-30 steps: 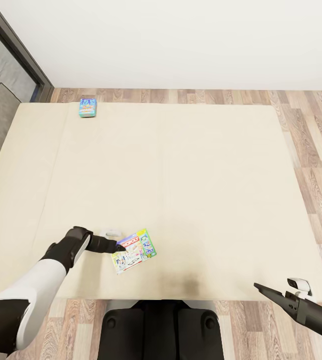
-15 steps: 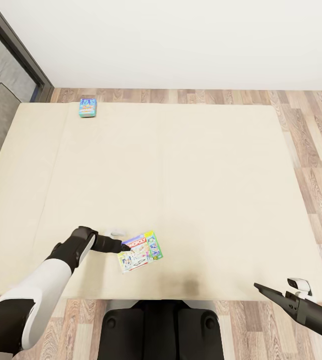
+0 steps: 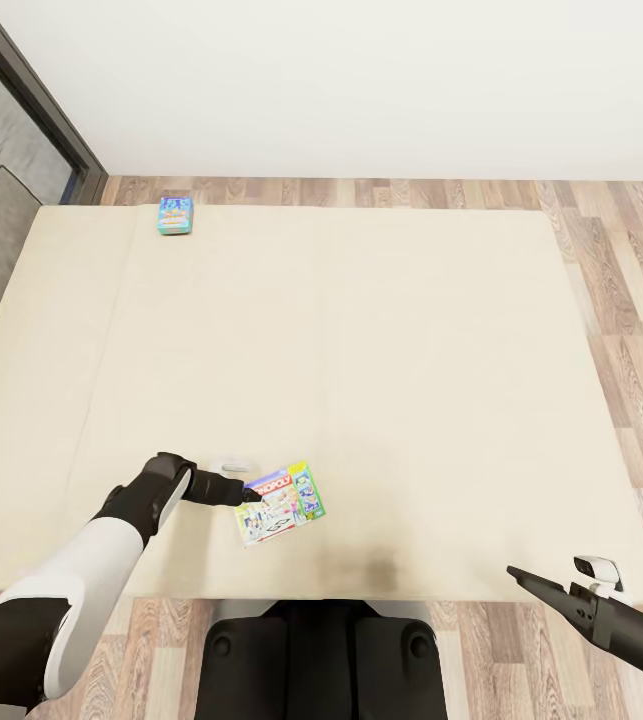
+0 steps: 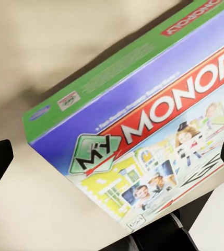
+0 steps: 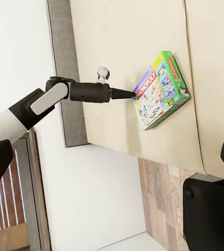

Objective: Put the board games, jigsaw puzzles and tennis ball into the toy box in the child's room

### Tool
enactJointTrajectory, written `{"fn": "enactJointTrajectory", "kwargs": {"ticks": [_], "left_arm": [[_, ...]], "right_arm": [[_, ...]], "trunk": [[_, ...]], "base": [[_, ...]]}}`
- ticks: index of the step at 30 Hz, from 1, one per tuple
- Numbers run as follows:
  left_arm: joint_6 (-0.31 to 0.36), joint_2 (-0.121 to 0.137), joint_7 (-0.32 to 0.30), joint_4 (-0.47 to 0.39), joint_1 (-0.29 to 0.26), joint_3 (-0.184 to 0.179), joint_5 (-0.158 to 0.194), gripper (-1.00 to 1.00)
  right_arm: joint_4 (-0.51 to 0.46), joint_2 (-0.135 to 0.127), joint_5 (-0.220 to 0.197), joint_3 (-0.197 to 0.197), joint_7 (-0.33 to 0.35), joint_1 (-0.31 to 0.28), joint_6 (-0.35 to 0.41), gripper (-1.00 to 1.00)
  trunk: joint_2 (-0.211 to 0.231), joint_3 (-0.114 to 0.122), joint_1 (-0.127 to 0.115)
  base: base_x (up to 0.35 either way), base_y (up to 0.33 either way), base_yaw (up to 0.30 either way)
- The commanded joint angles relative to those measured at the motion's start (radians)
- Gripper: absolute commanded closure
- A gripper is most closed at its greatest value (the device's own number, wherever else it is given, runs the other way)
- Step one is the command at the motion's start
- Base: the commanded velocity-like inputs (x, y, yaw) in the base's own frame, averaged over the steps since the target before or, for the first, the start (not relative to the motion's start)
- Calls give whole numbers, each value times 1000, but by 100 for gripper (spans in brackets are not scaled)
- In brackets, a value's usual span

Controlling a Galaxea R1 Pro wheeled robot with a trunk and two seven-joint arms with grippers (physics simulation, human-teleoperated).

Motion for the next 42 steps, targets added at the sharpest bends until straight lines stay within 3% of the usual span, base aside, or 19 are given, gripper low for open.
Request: {"fn": "enactJointTrajectory", "kwargs": {"ticks": [1, 13, 17, 22, 42], "left_arm": [[1, 0, -8, -2, 0, -2, -10, -100], [-28, -12, -8, -2, 0, 12, -9, -100], [-41, -16, -8, -2, -1, 80, -8, -100], [-44, -31, -8, -2, -2, 112, -8, -100], [-46, -66, -8, -5, -9, 125, -9, -100]], "right_arm": [[0, 0, -1, 0, 3, 0, 10, -100], [0, 0, -1, 0, 3, 0, 10, -100], [0, -1, -1, -1, 3, 0, 10, -100], [0, -1, -1, -2, 3, 0, 10, -100], [0, -2, -1, -2, 4, 0, 10, -100]], "trunk": [[-2, -1, 1], [-2, -1, 1], [-2, -1, 1], [-2, -1, 1], [-2, -1, 1]], "base": [[0, 0, 0], [0, 0, 0], [0, 0, 0], [0, 0, 0], [0, 0, 0]]}}
